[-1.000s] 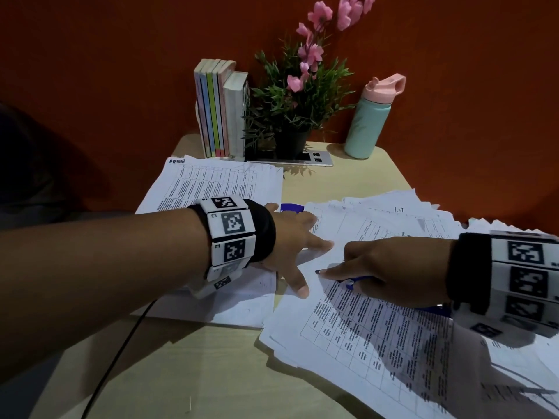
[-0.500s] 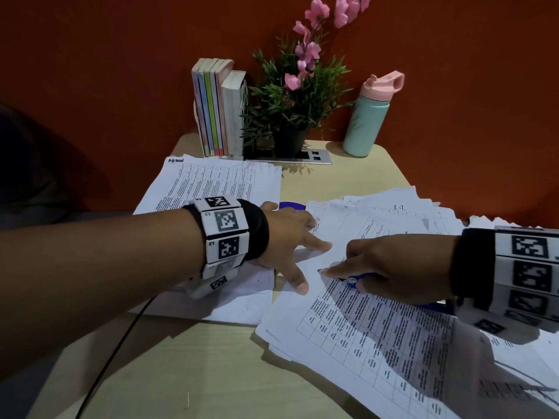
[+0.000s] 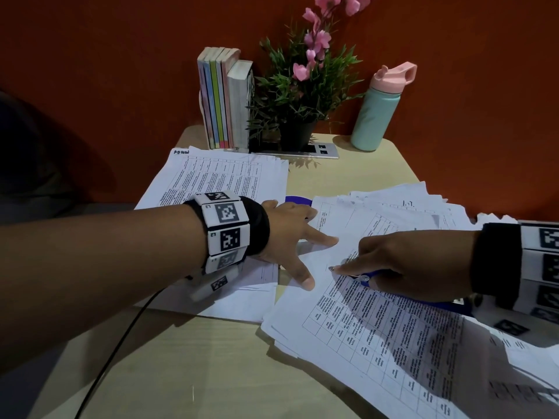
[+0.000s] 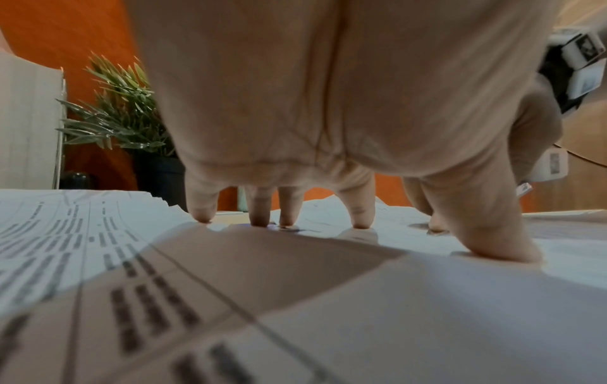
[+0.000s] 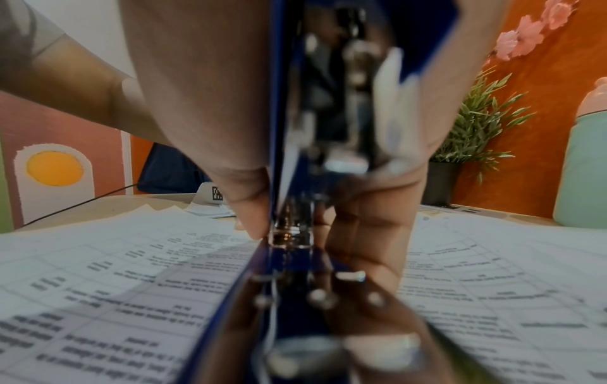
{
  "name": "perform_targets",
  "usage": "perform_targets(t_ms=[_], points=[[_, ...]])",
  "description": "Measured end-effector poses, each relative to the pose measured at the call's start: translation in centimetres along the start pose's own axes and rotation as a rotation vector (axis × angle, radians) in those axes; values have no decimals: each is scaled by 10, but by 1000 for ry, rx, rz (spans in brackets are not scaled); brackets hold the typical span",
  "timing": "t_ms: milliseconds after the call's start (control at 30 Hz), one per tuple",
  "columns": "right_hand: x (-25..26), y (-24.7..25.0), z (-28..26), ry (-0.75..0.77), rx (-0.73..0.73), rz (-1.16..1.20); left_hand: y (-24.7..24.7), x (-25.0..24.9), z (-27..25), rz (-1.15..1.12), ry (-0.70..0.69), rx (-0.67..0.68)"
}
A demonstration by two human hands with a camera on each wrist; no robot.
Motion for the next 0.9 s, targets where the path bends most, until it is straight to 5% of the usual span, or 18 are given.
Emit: perform_targets(t_ms=[900], points=[[10,-8,5,21,-108,-178,-1,-2,2,58,8,-3]])
Point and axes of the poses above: each hand's wrist, its own z-axis towards the middle knuckle, its own y-axis out of the back of the hand, x = y × z, the point moved 6 cm from there along z, towards the middle knuckle, and after that the axes turned 4 degrees about y, right-handed, at the moved point
